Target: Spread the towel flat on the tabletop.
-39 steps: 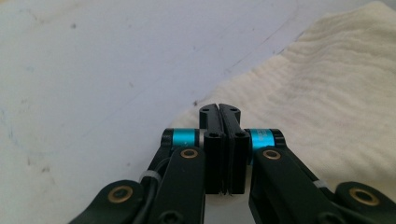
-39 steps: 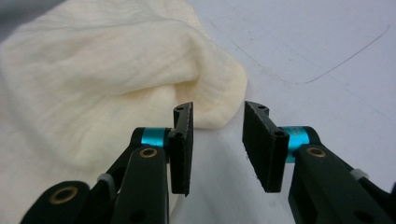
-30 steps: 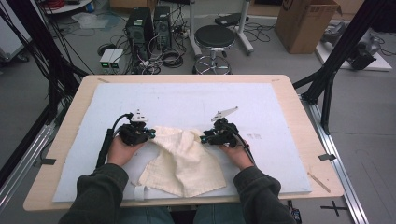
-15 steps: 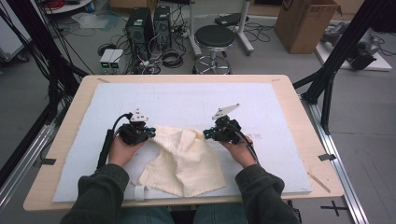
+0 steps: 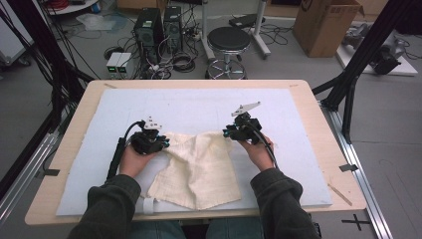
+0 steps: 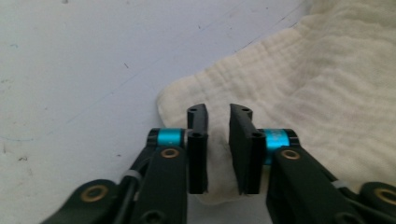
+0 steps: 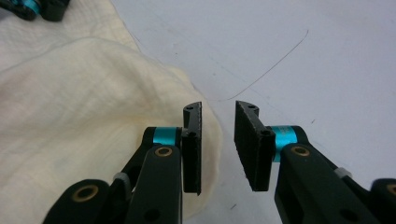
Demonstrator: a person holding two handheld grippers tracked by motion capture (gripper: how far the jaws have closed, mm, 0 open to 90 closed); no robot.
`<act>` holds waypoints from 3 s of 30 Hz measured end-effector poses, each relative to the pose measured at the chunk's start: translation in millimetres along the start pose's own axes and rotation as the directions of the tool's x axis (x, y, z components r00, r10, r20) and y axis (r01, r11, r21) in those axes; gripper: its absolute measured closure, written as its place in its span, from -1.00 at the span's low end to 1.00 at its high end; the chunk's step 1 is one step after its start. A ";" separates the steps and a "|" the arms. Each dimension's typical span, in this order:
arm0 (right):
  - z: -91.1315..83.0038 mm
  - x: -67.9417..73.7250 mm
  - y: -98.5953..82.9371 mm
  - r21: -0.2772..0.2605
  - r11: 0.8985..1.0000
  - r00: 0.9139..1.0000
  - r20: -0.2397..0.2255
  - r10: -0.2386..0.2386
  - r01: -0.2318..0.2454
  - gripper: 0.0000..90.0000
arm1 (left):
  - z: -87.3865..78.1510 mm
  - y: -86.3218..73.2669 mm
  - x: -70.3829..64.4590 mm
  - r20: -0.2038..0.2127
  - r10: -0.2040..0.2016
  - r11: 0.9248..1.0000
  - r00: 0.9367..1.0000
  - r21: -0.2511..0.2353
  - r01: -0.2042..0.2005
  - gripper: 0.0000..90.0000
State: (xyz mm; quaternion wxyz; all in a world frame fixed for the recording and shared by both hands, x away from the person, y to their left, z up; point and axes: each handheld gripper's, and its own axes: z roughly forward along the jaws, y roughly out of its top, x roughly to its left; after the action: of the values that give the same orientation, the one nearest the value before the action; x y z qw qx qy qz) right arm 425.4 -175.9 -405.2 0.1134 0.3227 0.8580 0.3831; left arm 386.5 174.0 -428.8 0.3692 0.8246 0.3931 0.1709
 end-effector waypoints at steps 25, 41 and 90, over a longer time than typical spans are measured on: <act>3.2 6.3 -13.1 0.075 0.991 0.993 0.024 -0.116 0.114 0.90 | 11.2 11.5 5.6 -0.077 -0.037 0.999 0.996 -0.035 0.034 0.95; -25.8 -44.3 17.2 -0.024 1.000 0.992 0.128 -0.003 0.006 0.35 | -0.4 36.9 13.1 -0.080 -0.071 0.991 0.994 -0.121 0.061 0.48; -51.5 57.5 -97.2 0.048 0.976 0.952 -0.233 -0.198 0.214 0.95 | -54.0 -68.4 -56.1 0.204 0.224 0.975 0.953 -0.058 -0.216 0.91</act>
State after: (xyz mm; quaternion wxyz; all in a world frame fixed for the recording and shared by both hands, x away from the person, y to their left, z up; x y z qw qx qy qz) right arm 313.2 -217.6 -438.0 0.0422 0.1895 0.9078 0.3719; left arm 284.5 184.7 -443.0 0.4018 0.8699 0.2548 0.1302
